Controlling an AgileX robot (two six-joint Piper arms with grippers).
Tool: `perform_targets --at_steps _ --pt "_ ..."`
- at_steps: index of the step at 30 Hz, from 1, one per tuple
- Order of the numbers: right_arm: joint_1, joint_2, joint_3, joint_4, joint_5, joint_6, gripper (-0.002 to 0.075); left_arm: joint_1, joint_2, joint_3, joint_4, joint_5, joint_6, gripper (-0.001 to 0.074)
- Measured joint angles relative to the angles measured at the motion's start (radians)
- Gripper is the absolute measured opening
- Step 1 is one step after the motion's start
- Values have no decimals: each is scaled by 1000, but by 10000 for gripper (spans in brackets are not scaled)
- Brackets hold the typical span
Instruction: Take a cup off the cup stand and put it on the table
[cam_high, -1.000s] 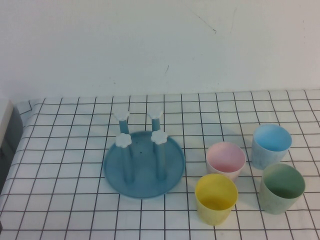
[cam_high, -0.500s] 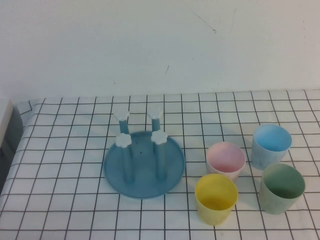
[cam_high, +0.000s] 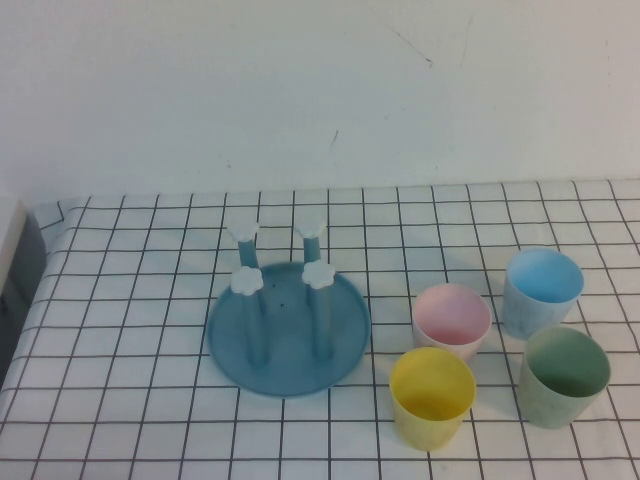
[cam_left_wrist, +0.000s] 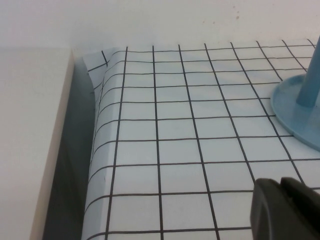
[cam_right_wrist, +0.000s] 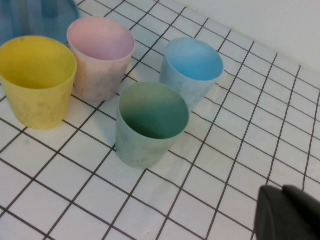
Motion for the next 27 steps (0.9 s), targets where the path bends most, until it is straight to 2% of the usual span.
perform_targets --at_steps 27 --pt "0 0 0 2 0 2 -3 0 0 0 3 3 27 -2"
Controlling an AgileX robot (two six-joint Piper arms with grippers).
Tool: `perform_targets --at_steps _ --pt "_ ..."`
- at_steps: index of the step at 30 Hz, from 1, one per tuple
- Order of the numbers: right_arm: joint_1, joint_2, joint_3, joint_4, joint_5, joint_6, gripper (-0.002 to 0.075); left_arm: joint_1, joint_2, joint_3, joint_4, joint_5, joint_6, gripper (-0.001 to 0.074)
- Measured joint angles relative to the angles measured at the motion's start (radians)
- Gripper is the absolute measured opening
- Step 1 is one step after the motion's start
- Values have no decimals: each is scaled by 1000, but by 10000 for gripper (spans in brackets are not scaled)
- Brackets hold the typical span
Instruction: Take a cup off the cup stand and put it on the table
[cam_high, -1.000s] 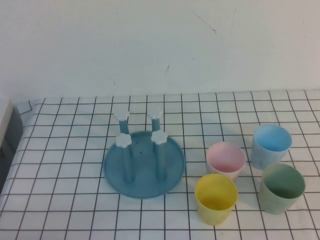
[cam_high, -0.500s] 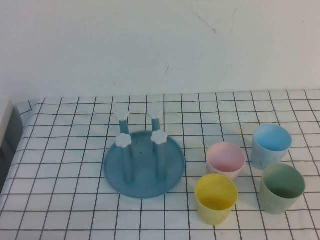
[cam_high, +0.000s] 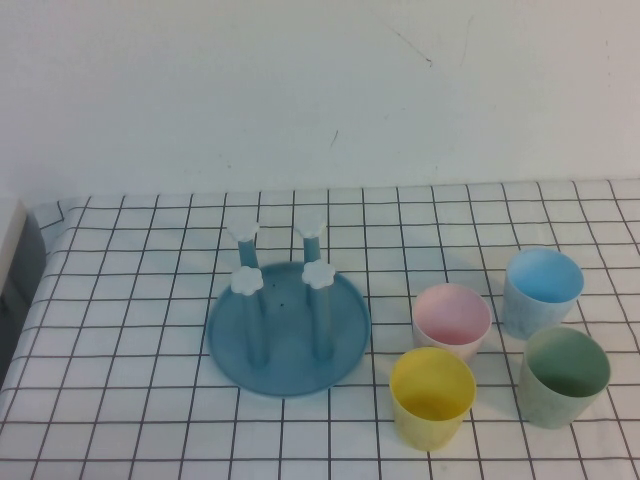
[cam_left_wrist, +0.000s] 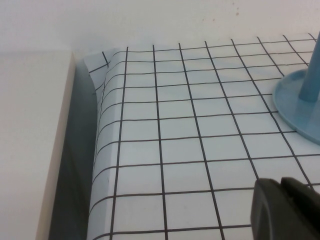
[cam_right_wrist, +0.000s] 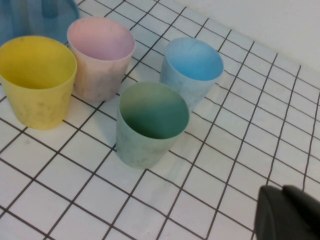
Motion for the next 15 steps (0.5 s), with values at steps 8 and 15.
perform_targets --at_steps 8,15 --pt "-42 -6 33 1 -3 0 -3 0 0 0 0 1 0 -2" --pt "-314 -36 126 73 -95 -62 -3 0 0 -2 0 3 0 -3"
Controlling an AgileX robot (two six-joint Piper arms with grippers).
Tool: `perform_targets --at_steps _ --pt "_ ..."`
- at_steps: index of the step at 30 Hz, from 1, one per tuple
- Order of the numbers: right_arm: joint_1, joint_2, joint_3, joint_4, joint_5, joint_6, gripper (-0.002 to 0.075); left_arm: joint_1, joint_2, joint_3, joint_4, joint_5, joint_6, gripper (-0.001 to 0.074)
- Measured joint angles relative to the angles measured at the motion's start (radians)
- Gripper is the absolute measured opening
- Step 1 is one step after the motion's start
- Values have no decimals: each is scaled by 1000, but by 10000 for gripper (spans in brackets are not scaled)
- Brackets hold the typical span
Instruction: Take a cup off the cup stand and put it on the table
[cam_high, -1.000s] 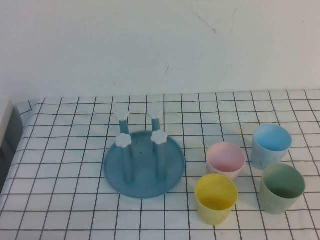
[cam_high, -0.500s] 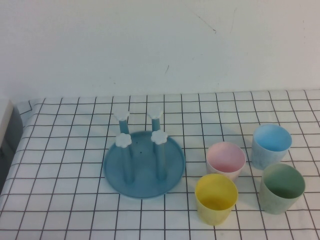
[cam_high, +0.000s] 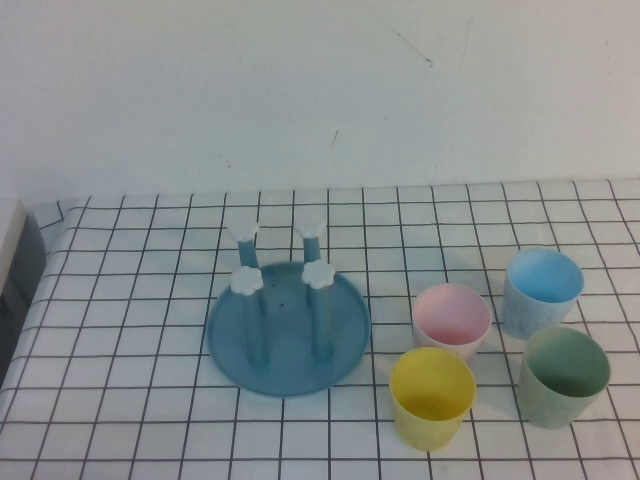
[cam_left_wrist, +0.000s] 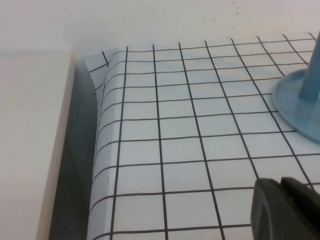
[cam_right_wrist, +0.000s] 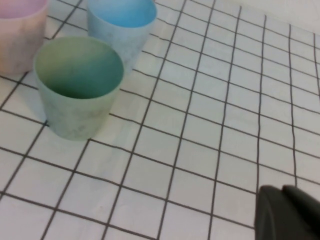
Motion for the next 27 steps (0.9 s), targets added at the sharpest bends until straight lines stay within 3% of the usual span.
perform_targets --at_steps 8,12,27 --pt "-323 -153 185 200 -199 -245 -3 0 0 0 0 0 0 -3" --pt "-399 -251 271 316 -294 -345 -3 0 0 0 0 0 0 -2" --pt "-431 -300 329 384 -295 -280 -3 0 0 0 0 2 5 -3"
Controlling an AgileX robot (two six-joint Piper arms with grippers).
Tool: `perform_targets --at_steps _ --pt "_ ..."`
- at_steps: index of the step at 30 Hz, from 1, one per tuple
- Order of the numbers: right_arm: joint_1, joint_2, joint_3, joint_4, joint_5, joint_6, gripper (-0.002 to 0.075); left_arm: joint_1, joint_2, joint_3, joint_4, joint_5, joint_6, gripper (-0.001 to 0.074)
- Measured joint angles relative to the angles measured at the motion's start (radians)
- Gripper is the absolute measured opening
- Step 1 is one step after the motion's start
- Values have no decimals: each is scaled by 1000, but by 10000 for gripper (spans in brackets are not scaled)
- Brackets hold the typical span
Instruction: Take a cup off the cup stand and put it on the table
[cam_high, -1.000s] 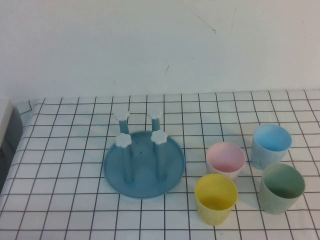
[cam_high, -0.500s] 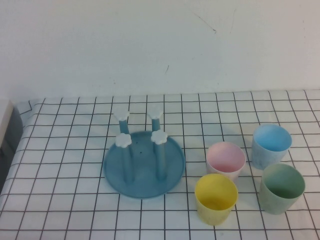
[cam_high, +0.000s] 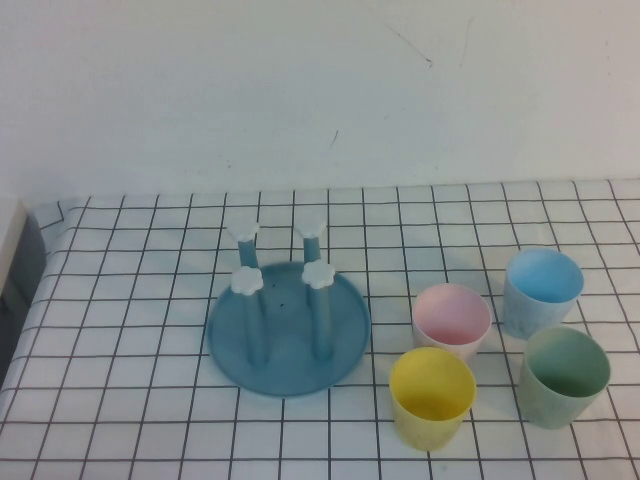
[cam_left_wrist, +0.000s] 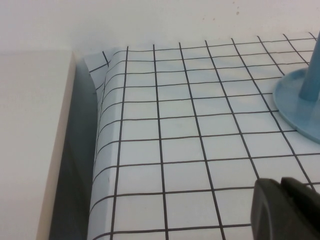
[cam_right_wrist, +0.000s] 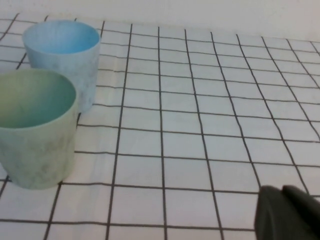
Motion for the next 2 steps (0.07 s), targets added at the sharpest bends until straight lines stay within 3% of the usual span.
perform_targets --at_steps 2 --pt "0 0 0 0 0 27 -3 0 0 0 0 0 0 -2"
